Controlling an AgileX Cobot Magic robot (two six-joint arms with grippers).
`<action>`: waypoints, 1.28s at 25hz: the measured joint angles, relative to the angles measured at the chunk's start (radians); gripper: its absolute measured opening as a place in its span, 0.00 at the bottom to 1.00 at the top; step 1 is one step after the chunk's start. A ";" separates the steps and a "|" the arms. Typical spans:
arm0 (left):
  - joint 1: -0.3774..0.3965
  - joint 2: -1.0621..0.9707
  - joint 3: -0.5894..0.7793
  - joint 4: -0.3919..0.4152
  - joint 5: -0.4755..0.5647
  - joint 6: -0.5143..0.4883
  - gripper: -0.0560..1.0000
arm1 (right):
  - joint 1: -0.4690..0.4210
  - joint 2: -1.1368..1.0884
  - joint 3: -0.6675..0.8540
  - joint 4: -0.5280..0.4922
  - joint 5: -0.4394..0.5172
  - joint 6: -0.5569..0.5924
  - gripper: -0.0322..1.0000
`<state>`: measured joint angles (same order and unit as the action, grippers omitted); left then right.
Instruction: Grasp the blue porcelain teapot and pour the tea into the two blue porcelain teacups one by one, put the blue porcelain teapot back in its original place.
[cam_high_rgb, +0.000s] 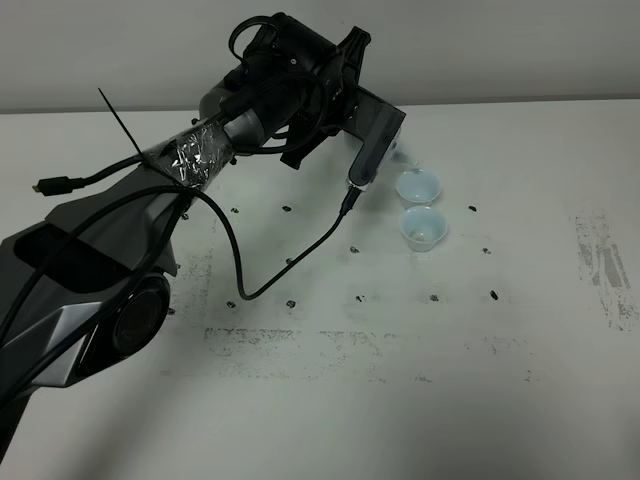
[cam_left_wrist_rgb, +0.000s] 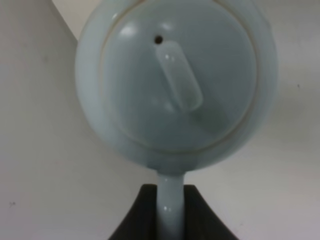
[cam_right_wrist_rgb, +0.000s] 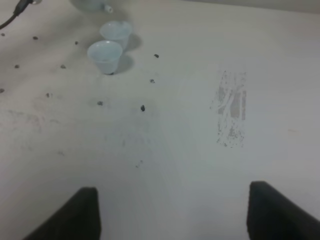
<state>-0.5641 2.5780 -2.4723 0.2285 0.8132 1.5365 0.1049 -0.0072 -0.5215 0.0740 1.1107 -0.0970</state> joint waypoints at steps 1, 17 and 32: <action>-0.001 0.000 0.000 0.006 -0.001 0.000 0.11 | 0.000 0.000 0.000 0.000 0.000 0.000 0.60; -0.042 0.000 0.000 0.123 -0.015 -0.002 0.11 | 0.000 0.000 0.000 0.000 0.000 0.000 0.60; -0.079 0.000 0.000 0.212 0.000 0.043 0.11 | 0.000 0.000 0.000 0.000 0.000 0.000 0.60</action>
<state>-0.6427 2.5780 -2.4723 0.4410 0.8129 1.5798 0.1049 -0.0072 -0.5215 0.0740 1.1107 -0.0970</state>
